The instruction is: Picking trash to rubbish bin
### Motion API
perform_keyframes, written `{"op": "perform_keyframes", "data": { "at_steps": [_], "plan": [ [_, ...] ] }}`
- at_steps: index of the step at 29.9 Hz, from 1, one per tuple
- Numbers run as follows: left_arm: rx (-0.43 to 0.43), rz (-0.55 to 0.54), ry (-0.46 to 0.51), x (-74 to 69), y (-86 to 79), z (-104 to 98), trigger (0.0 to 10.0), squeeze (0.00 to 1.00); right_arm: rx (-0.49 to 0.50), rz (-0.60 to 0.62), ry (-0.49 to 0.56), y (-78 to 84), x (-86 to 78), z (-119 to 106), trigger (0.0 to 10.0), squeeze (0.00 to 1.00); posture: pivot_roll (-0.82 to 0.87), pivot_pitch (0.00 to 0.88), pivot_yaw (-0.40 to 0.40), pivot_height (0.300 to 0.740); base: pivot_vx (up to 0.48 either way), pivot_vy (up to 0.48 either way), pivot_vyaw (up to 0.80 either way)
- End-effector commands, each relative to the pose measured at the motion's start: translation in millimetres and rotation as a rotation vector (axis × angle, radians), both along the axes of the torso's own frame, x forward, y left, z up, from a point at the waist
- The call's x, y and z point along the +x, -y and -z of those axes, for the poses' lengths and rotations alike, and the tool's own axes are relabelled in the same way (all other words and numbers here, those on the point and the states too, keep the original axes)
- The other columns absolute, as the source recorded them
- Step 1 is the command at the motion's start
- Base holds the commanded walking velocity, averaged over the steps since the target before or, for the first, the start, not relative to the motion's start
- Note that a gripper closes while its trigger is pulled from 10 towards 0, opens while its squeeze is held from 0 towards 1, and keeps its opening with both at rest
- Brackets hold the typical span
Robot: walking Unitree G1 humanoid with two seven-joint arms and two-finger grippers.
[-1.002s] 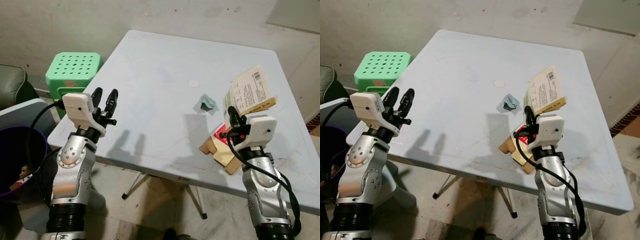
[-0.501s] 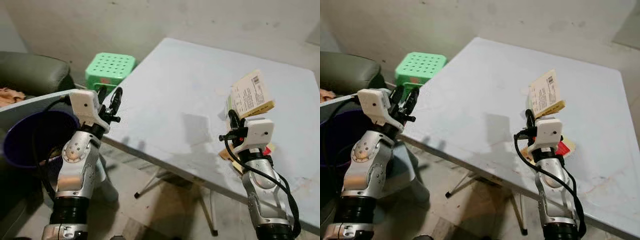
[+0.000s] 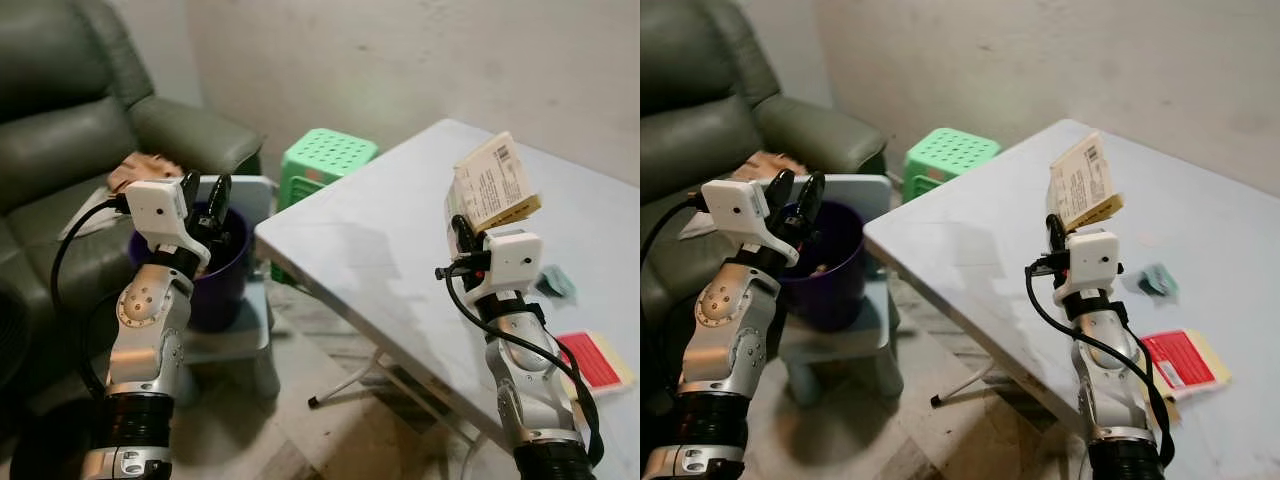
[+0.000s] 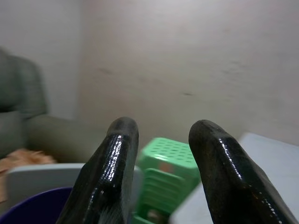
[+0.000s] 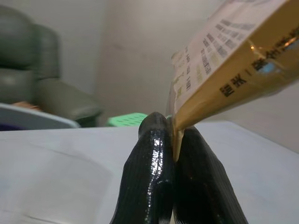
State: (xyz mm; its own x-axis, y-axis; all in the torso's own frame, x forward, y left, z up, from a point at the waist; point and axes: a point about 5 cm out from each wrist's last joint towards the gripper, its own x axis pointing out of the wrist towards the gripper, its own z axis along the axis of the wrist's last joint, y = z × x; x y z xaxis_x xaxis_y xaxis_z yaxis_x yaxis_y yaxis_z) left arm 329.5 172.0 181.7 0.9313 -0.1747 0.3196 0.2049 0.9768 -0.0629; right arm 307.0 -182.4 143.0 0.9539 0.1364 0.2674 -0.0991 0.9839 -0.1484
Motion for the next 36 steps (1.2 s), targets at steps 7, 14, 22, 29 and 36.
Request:
{"op": "perform_keyframes", "data": {
  "at_steps": [7, 14, 22, 29, 36],
  "plan": [
    [-0.017, -0.011, -0.021, -0.2, 4.7, 4.3, 10.0, 0.0, -0.03, -0.034, -0.003, 0.8, 5.0, -2.0, 10.0, 0.0, 0.04, 0.003, -0.106, 0.74, 0.0, 0.0, 0.8],
    [-0.01, -0.01, -0.03, -0.9, 5.4, 7.7, 10.0, 0.0, -0.036, -0.051, -0.004, 0.9, 6.8, -2.8, 10.0, 0.0, 0.05, 0.0, -0.114, 0.74, 0.0, 0.0, 0.8],
    [-0.015, -0.013, -0.052, -0.2, 4.6, 10.9, 10.0, 0.0, -0.043, -0.072, -0.007, -2.4, 8.7, -2.2, 10.0, 0.0, 0.05, 0.0, -0.116, 0.74, 0.0, 0.0, 0.8],
    [-0.002, -0.023, -0.046, 1.7, 3.4, 8.7, 10.0, 0.0, -0.04, -0.076, -0.005, -2.7, 10.3, -3.1, 10.0, 0.0, 0.05, 0.0, -0.118, 0.74, 0.0, 0.0, 0.8],
    [-0.017, -0.003, -0.037, 0.8, 8.6, 7.9, 10.0, 0.0, -0.044, -0.074, -0.005, -1.5, 10.3, -2.7, 10.0, 0.0, 0.04, 0.007, -0.119, 0.74, 0.0, 0.0, 0.8]
  ]
}}
